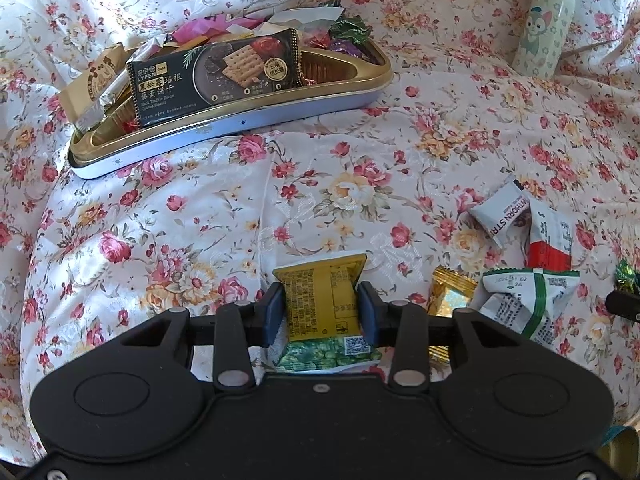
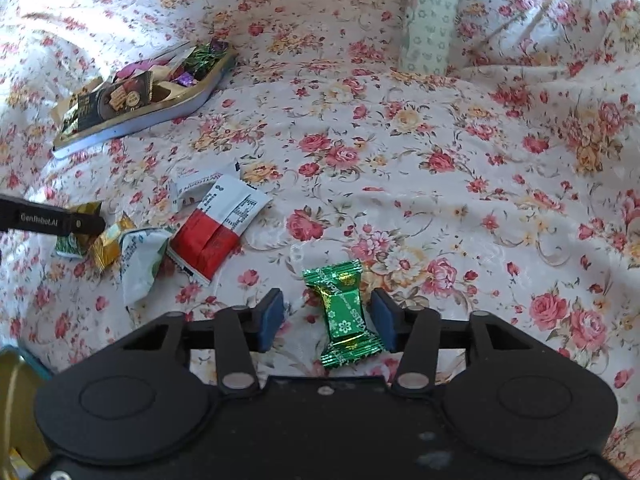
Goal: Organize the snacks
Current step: 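Carry the green-yellow packet and green candy toward the olive tray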
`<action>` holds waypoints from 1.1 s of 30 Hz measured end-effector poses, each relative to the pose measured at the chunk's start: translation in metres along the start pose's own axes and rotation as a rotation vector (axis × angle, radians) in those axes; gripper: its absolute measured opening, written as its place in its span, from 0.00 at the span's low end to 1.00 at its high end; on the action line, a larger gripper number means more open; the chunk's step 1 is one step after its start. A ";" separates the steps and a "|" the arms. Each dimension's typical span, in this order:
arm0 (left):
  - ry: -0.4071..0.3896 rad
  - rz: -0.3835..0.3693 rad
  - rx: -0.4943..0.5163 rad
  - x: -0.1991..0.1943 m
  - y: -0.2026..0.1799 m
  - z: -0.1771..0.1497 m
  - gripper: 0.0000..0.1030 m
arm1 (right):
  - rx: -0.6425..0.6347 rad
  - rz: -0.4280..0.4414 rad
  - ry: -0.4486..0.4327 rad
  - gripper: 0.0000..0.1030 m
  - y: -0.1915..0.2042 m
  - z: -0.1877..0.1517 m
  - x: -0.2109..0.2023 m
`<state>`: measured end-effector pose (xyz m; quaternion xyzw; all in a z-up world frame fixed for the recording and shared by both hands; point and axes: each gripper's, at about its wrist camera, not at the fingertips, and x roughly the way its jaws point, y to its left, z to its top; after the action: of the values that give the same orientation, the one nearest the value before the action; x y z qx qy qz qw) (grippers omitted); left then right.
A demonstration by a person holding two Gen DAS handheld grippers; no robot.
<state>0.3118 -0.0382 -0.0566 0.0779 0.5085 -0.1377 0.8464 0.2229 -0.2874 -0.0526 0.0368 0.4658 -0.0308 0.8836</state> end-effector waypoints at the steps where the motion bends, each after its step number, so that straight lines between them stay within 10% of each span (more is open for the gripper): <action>1: -0.001 0.004 -0.002 -0.001 -0.001 0.000 0.44 | -0.009 0.003 -0.003 0.31 0.001 -0.001 -0.002; 33: -0.185 0.017 -0.083 -0.137 -0.012 -0.088 0.43 | 0.146 0.185 -0.308 0.20 0.041 -0.051 -0.142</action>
<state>0.1730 -0.0047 0.0226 0.0340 0.4326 -0.1159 0.8934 0.1045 -0.2389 0.0367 0.1382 0.3164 0.0115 0.9384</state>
